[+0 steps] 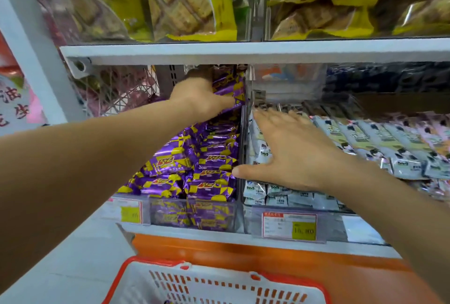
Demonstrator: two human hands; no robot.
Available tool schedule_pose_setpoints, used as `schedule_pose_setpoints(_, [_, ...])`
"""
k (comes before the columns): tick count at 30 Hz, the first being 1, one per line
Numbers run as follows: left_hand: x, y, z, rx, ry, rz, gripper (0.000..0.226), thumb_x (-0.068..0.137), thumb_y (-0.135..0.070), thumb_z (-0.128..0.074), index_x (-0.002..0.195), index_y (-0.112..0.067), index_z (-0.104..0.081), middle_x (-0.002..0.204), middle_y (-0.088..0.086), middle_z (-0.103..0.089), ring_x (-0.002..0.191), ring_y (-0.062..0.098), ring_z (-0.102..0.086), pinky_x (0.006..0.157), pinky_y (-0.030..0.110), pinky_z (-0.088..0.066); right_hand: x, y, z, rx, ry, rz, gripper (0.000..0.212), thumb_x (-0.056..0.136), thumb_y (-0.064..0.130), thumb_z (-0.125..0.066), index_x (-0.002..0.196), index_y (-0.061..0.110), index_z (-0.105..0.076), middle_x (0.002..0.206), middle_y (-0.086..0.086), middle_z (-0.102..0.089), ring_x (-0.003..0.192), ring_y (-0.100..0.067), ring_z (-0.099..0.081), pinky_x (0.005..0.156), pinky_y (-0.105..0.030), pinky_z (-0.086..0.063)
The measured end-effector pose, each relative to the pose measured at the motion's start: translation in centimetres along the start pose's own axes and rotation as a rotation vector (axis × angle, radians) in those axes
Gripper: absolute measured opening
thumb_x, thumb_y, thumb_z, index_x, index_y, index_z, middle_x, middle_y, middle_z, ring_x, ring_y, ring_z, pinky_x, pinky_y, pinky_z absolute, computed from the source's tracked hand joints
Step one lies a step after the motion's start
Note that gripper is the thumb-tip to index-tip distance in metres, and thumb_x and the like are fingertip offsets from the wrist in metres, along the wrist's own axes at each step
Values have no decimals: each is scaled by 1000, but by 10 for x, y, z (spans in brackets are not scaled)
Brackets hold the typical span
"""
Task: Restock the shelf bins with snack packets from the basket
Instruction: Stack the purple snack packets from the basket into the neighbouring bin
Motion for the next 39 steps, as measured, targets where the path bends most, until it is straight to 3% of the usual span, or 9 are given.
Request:
schedule_pose_setpoints(4, [15, -2, -9, -52, -93, -46, 64, 81, -49, -68, 132, -15, -49, 130, 9, -57, 119, 29, -54, 87, 30, -43, 0, 2, 1, 12, -1, -2, 111, 76, 81, -45, 156, 17, 1, 163, 2, 0, 149, -13, 0, 121, -34, -1])
schedule_pose_setpoints(8, [26, 0, -21, -77, -27, -24, 61, 82, -44, -70, 130, -13, -50, 126, 8, -58, 114, 28, -55, 78, 24, -38, 0, 3, 1, 9, 5, -9, 110, 77, 79, -45, 156, 18, 2, 163, 2, 1, 149, -13, 1, 119, -33, 0])
schedule_pose_setpoints(12, [32, 13, -28, 142, 72, -46, 74, 82, -49, -68, 140, -12, -41, 134, 15, -52, 116, 34, -53, 88, 34, -45, -1, 5, 1, 7, 14, -18, 110, 77, 79, -44, 155, 18, 5, 163, 3, 3, 149, -13, 3, 119, -32, 1])
schedule_pose_setpoints(16, [33, 21, -26, 341, 93, -152, 61, 79, -47, -72, 129, -17, -52, 124, 13, -58, 110, 34, -56, 89, 36, -49, -1, 5, 1, 7, 24, -22, 110, 77, 79, -44, 155, 18, 5, 163, 3, 4, 149, -13, 3, 119, -32, 1])
schedule_pose_setpoints(18, [32, 25, -28, 386, 135, -197, 63, 79, -43, -73, 133, -19, -51, 128, 13, -56, 113, 34, -55, 92, 38, -48, -2, 5, 1, 7, 21, -19, 110, 77, 79, -43, 155, 18, 6, 163, 3, 4, 149, -13, 3, 119, -31, 2])
schedule_pose_setpoints(24, [42, 21, -28, 273, 170, -153, 66, 80, -39, -72, 137, -18, -44, 125, 9, -57, 107, 31, -57, 90, 40, -49, 0, 7, 1, -6, 19, -16, 110, 77, 79, -42, 155, 17, 6, 163, 2, 5, 149, -12, 4, 119, -32, 2])
schedule_pose_setpoints(33, [50, 21, -41, 128, 284, -57, 65, 87, -25, -69, 143, -16, -37, 133, 9, -55, 114, 28, -55, 100, 40, -45, 0, 7, 0, 0, 8, -16, 109, 78, 78, -42, 155, 19, 6, 163, 5, 6, 149, -10, 5, 119, -31, 3])
schedule_pose_setpoints(36, [48, 22, -46, 128, 312, -42, 76, 91, -29, -66, 152, -19, -23, 149, 11, -40, 130, 30, -45, 105, 38, -40, -1, 7, 0, 2, 11, -18, 108, 78, 78, -42, 155, 19, 7, 163, 5, 7, 149, -10, 6, 119, -31, 3])
schedule_pose_setpoints(39, [44, 20, -50, 328, 273, -34, 79, 91, -44, -61, 154, -26, -17, 156, 11, -24, 144, 35, -14, 114, 43, -25, -2, 7, 0, 2, 8, -18, 109, 77, 79, -42, 155, 19, 7, 163, 5, 7, 149, -10, 6, 119, -30, 3])
Point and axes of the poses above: each hand's wrist, its own x-axis towards the middle knuckle, its own z-axis out of the back of the hand, y = z × x, the point moved 1 cm from there along x, towards the middle knuckle
